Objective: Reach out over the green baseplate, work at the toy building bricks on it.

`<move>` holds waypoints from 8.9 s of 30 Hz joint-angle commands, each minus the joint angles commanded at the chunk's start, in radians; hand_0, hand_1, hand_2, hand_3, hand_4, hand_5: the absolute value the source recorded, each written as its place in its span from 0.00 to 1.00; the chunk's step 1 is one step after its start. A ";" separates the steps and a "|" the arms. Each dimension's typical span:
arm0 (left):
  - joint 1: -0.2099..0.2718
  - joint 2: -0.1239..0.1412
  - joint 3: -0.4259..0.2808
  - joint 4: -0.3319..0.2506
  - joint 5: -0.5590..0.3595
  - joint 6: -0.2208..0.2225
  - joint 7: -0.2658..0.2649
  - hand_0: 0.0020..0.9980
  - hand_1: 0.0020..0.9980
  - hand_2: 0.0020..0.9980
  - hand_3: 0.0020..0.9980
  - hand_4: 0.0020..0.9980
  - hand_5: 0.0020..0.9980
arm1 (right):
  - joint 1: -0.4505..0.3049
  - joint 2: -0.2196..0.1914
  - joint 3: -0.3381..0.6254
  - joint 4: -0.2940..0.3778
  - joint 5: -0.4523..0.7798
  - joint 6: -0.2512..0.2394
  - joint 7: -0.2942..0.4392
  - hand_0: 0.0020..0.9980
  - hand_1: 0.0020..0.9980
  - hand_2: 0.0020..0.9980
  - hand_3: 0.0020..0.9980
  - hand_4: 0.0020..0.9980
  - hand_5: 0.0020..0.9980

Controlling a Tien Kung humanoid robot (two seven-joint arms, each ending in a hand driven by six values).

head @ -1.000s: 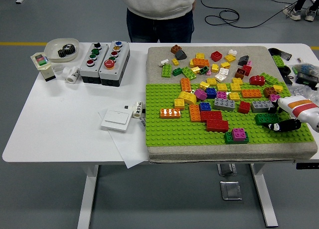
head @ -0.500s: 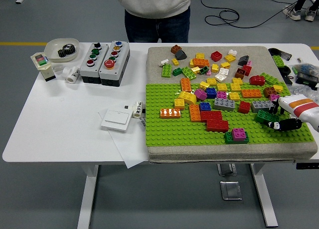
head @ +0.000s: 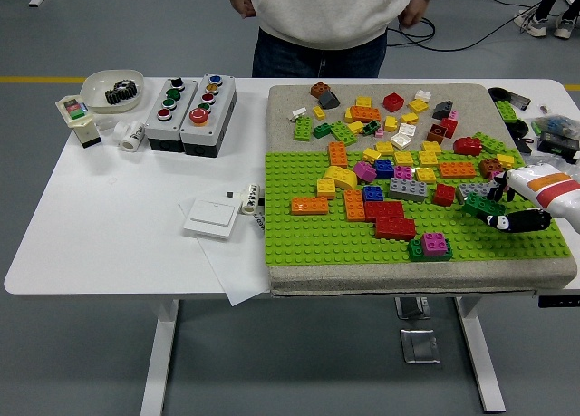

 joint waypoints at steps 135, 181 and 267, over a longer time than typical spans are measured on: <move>-0.006 -0.001 0.014 -0.006 -0.028 -0.001 -0.007 0.63 0.74 0.74 0.57 0.61 0.62 | -0.006 -0.016 -0.091 0.147 -0.168 -0.108 0.153 0.39 0.55 0.65 0.57 0.80 0.53; -0.005 0.001 0.007 -0.005 -0.012 0.001 -0.003 0.63 0.74 0.73 0.57 0.62 0.62 | -0.085 -0.045 0.021 0.279 -0.006 -0.111 0.156 0.79 0.77 0.85 0.87 1.00 0.67; -0.008 0.001 0.002 -0.003 0.003 0.000 0.006 0.63 0.74 0.73 0.57 0.61 0.62 | -0.238 -0.119 0.024 0.400 -0.061 -0.144 0.201 0.63 0.65 0.71 0.60 0.89 0.62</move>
